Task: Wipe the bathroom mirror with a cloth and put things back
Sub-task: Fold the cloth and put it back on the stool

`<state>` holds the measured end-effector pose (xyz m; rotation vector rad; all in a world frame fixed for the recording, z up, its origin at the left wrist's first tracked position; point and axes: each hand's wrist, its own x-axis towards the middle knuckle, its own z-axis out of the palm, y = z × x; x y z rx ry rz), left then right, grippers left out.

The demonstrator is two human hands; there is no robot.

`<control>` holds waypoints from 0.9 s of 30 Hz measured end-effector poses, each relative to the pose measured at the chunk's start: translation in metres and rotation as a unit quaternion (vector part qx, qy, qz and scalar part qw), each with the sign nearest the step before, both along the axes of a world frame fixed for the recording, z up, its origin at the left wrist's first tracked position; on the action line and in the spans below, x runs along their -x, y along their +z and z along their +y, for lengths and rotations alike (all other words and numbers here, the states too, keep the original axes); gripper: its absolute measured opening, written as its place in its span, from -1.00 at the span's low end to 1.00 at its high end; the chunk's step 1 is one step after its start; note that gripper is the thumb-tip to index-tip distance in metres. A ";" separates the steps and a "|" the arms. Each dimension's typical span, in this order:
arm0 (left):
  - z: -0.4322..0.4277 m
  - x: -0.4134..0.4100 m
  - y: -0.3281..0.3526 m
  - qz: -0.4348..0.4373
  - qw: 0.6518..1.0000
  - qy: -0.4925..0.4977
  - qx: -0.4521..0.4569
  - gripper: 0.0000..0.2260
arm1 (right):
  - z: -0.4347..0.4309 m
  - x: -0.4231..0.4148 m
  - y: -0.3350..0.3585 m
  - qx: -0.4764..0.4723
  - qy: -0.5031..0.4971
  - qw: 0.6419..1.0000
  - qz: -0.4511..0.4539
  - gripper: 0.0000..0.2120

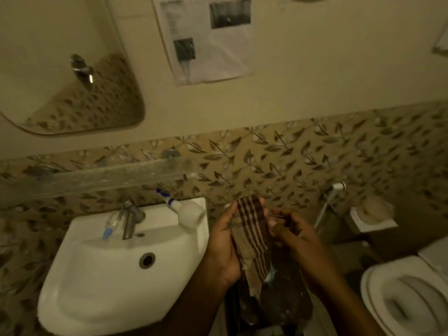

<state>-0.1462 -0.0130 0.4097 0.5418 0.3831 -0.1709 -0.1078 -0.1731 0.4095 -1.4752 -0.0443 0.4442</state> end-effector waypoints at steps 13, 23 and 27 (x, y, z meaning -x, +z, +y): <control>-0.029 -0.002 -0.063 0.104 0.985 -0.008 -0.136 -0.58 | -0.031 0.026 -0.078 -0.025 -0.008 0.999 0.033 -0.87; -0.046 -0.018 -0.097 0.142 0.988 -0.013 -0.062 -0.52 | -0.014 0.029 -0.111 0.422 0.095 0.840 -0.327 -0.56; -0.038 -0.033 -0.115 0.198 0.980 -0.011 -0.016 -0.52 | -0.026 0.025 -0.130 0.360 -0.027 0.883 -0.300 -0.56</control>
